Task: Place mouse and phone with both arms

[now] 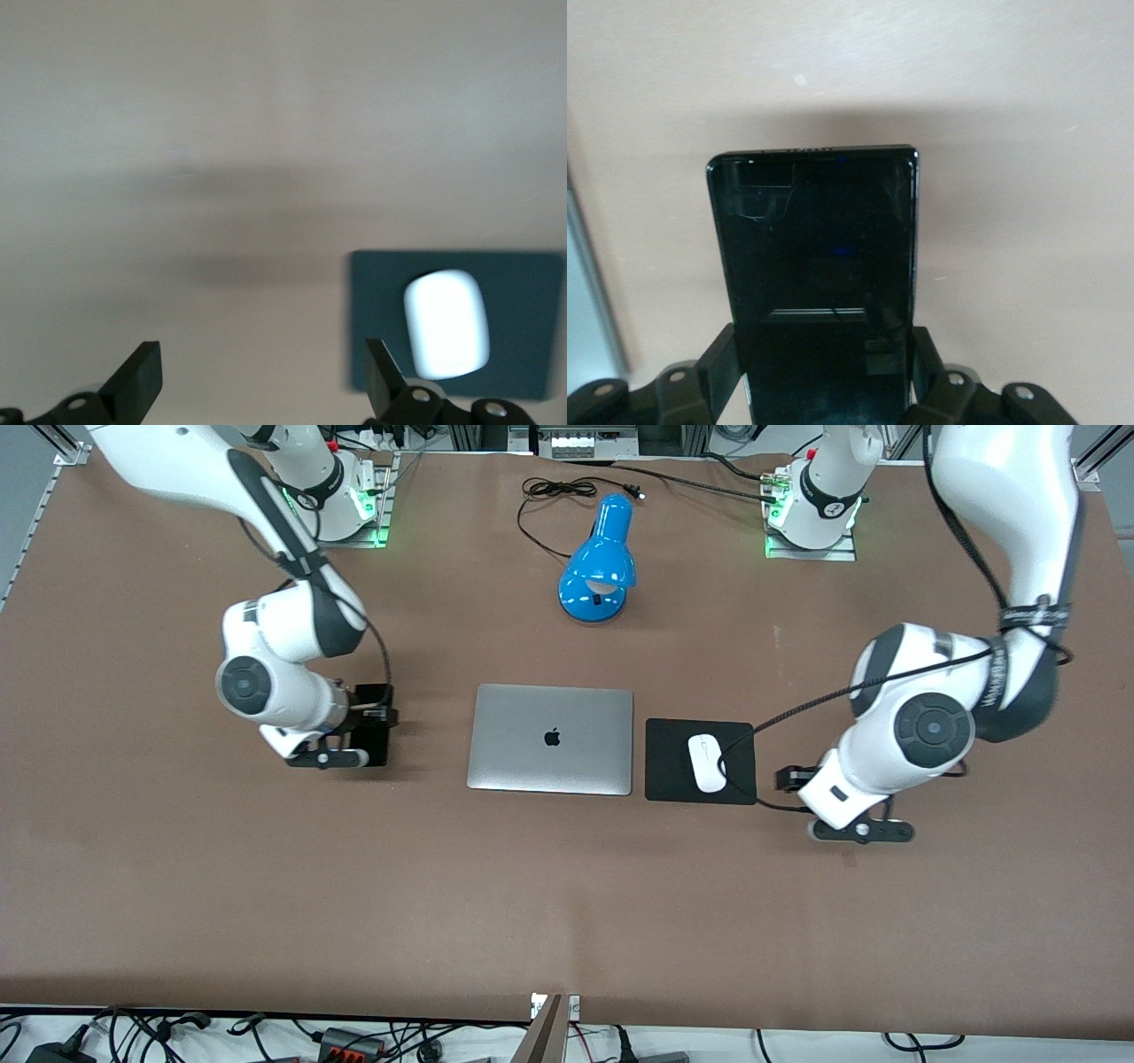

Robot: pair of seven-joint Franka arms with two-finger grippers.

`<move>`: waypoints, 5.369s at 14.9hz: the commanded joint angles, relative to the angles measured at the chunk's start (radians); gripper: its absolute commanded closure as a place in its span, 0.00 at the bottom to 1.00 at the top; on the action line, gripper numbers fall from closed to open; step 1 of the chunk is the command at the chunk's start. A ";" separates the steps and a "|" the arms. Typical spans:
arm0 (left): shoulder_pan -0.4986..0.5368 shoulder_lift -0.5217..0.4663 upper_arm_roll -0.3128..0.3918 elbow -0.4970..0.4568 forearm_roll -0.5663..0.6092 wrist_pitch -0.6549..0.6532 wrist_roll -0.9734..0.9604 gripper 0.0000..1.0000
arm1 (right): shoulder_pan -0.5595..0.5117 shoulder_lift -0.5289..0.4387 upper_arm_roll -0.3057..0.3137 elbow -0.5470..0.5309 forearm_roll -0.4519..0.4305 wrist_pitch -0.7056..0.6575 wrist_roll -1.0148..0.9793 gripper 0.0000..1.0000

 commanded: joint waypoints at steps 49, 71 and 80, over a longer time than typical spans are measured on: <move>0.025 -0.520 0.185 -0.147 -0.225 -0.291 0.192 0.00 | -0.064 -0.223 -0.288 0.669 -0.053 -0.655 -0.397 0.00; 0.025 -0.509 0.185 -0.150 -0.235 -0.324 0.192 0.00 | -0.064 -0.520 -0.288 0.270 -0.034 -0.532 -0.385 0.00; 0.014 -0.506 0.184 -0.148 -0.237 -0.327 0.195 0.00 | -0.066 -0.524 -0.288 0.268 -0.030 -0.541 -0.383 0.00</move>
